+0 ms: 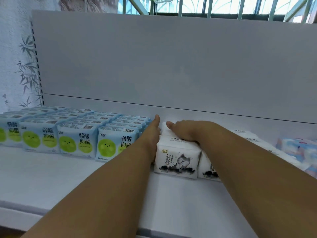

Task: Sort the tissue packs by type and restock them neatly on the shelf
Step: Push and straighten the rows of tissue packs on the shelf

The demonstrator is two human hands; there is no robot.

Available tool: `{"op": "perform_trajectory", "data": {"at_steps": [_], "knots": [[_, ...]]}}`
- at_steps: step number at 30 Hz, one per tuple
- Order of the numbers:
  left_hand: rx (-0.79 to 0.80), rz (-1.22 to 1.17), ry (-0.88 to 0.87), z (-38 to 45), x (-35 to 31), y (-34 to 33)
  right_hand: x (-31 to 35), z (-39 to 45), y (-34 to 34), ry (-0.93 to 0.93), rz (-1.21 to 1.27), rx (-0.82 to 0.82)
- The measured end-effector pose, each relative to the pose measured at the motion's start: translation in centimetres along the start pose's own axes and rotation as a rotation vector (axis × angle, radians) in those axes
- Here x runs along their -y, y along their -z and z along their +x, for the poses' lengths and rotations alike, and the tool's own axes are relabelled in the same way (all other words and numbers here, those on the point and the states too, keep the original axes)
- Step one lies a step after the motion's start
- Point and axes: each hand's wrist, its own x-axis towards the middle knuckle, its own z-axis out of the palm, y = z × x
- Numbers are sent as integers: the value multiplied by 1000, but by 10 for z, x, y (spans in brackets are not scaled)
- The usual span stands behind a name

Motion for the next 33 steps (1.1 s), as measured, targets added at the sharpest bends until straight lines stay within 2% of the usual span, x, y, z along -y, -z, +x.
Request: {"op": "perform_trajectory", "data": {"at_steps": [5, 12, 20, 25, 30, 33], "knots": [[-21, 4, -72, 18, 2, -1, 1, 8, -13, -27, 50, -17], [71, -18, -49, 25, 3, 0, 0, 7, -15, -29, 58, -6], [74, -13, -45, 6, -1, -6, 1, 5, -13, -47, 44, -2], [-11, 163, -142, -20, -8, -10, 5, -10, 0, -95, 47, -53], [9, 321, -189, -41, -19, -11, 11, -34, 8, -88, 80, -143], [-1, 594, -376, -56, -31, -14, 12, -56, 9, -73, 89, -209]]}}
